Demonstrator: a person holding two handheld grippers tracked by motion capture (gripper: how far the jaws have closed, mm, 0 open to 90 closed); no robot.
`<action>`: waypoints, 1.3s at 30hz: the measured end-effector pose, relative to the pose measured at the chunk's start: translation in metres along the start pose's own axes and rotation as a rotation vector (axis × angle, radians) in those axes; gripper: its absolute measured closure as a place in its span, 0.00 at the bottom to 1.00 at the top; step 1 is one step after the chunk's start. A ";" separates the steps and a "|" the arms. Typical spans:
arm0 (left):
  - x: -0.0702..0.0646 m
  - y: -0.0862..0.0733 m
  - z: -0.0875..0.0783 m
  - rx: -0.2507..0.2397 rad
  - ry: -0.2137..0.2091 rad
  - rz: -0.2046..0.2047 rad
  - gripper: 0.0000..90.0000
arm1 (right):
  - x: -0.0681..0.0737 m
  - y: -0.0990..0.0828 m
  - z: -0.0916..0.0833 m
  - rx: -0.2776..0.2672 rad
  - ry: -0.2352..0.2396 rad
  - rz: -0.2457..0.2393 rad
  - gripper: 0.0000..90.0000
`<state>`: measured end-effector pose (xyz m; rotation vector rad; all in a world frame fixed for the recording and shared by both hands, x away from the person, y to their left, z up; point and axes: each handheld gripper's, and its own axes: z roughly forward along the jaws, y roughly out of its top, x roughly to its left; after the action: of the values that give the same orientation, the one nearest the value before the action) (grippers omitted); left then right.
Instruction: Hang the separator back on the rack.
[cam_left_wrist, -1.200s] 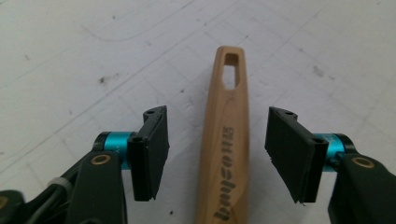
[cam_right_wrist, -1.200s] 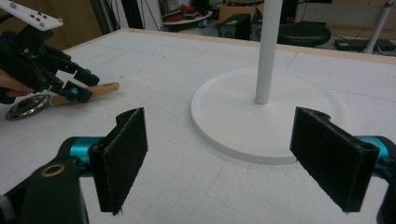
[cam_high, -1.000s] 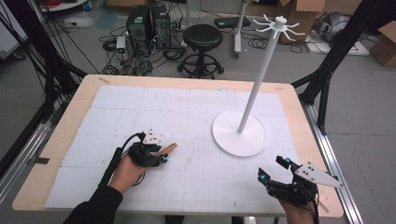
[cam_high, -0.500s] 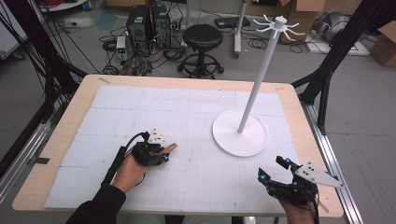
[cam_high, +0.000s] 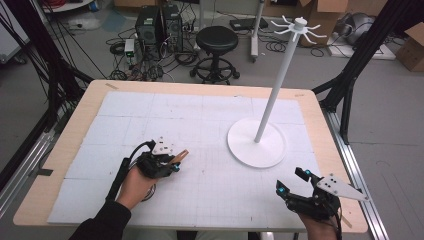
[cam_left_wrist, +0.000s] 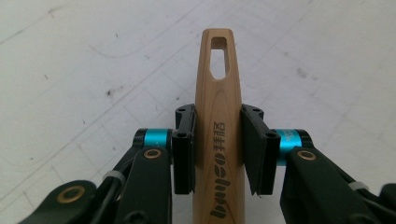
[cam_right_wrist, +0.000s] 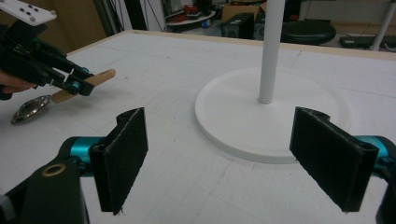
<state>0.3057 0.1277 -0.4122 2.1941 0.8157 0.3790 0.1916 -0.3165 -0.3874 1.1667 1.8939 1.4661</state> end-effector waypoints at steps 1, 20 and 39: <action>-0.001 0.000 -0.003 -0.018 -0.007 -0.007 0.75 | 0.000 0.000 0.000 -0.002 0.004 0.000 0.20; -0.019 -0.001 -0.079 -0.433 -0.279 -0.029 0.75 | 0.037 0.022 0.028 -0.054 0.366 -0.002 0.20; -0.038 -0.002 -0.087 -0.529 -0.469 -0.002 0.75 | 0.099 0.077 0.089 -0.087 0.728 -0.058 0.32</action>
<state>0.2338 0.1515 -0.3556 1.6843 0.3988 0.0554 0.2352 -0.1802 -0.3305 0.5535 2.2437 2.1039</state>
